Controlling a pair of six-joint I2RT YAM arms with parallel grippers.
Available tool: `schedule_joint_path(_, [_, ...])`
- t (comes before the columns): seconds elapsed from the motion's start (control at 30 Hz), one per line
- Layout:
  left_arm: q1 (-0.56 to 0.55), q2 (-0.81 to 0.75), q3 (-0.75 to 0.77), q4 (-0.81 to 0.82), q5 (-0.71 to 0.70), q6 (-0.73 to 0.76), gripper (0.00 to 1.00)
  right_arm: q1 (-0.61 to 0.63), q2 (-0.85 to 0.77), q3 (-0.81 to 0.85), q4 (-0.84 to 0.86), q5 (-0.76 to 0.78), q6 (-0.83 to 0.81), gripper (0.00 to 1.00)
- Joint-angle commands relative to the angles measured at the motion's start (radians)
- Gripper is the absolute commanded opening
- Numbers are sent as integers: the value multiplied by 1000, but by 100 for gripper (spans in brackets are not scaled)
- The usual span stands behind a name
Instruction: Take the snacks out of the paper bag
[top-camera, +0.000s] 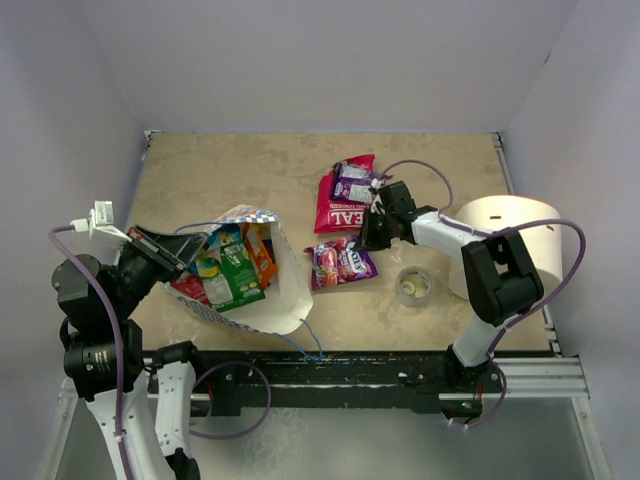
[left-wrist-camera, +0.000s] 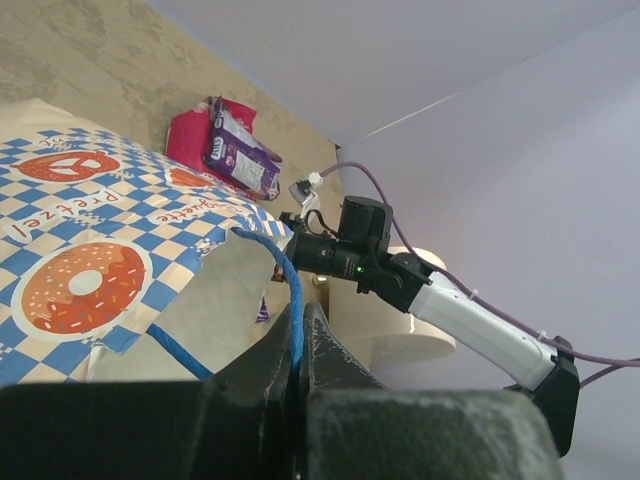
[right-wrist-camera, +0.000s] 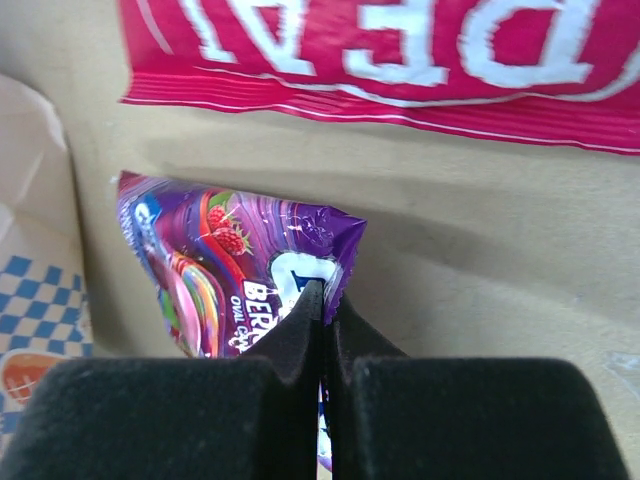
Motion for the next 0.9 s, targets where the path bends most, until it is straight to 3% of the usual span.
schedule_joint_path(0.0, [2,-1,2,44,34,18,0,-35,-11,-29,53,24,-29,0])
schedule_joint_path(0.17, [3,-10,1,33,36,-8,0,-51,-16,-74,52,51,-53,0])
schedule_joint_path(0.2, [2,-12,1,33,42,-17,0,-52,-13,-71,42,58,-63,4])
schedule_joint_path(0.33, [2,-20,21,-24,51,-33,0,-53,-30,-47,-29,76,-126,33])
schedule_joint_path(0.5, [3,-18,39,-62,62,-20,0,-53,-131,19,-152,146,-252,57])
schedule_joint_path(0.73, [3,-14,26,-83,44,-26,0,-28,-300,74,-252,53,-307,69])
schedule_joint_path(0.87, [2,-14,48,-112,19,-31,0,85,-418,124,-276,10,-279,73])
